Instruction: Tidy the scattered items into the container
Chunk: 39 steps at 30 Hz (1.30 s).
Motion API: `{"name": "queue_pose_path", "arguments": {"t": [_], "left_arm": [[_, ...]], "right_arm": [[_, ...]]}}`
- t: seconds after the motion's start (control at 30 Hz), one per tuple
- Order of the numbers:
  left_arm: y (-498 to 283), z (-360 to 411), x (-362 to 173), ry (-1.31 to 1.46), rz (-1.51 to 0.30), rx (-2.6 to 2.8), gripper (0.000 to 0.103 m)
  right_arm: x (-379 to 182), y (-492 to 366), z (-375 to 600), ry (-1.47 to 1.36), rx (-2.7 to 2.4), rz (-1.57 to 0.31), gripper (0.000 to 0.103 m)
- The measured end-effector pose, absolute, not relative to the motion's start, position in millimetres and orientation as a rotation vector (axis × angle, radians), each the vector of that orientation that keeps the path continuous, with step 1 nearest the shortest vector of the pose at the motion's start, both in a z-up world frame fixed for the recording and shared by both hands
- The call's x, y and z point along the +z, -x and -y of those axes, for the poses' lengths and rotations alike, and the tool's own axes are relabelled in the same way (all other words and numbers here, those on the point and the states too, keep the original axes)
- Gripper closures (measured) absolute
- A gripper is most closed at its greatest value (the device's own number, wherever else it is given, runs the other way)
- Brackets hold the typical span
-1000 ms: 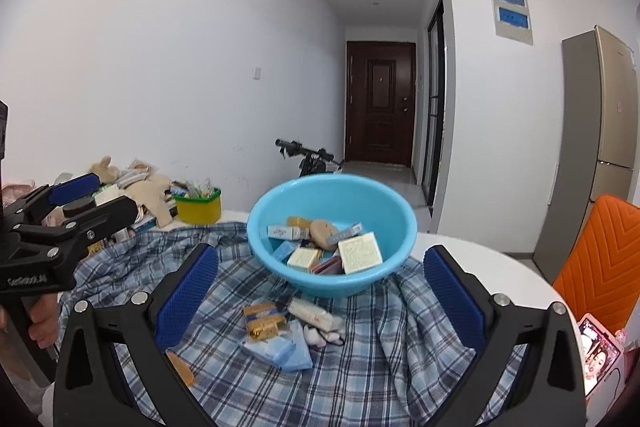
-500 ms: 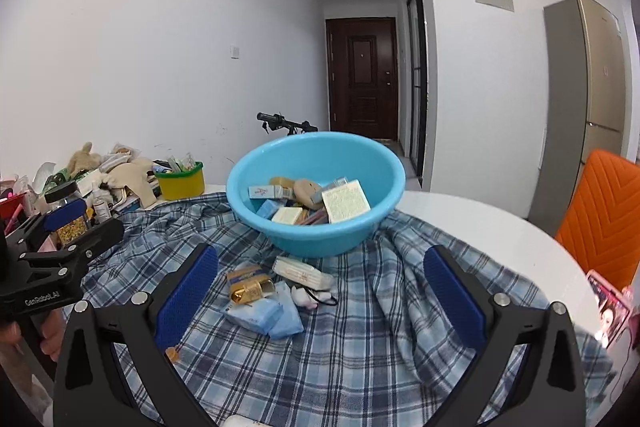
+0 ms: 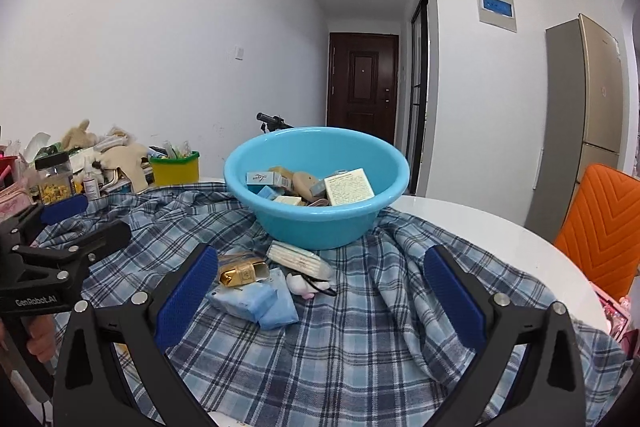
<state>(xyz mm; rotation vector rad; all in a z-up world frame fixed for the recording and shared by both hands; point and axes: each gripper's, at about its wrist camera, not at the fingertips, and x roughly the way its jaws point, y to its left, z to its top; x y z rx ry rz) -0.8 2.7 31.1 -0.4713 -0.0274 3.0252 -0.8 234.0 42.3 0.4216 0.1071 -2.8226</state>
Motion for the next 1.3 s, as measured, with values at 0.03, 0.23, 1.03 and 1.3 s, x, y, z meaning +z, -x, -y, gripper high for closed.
{"name": "queue_pose_path", "arguments": {"t": [0.03,0.23,1.03,1.3], "left_arm": [[2,-3,29,0.48,0.032,3.022,0.0],[4,-12,22,0.461,0.004,3.007,0.0],[18,-20,4,0.447,0.031,3.068,0.0],[17,-22,2,0.445,0.018,3.082,0.0]], "right_arm": [[41,1,-234,-0.421,-2.821,-0.099,0.0],[31,1,-232,-0.408,-2.831,-0.114,0.001],[9,15,-232,-0.405,-2.855,-0.041,0.0],[8,17,-230,-0.432,-2.86,-0.073,0.0]]}}
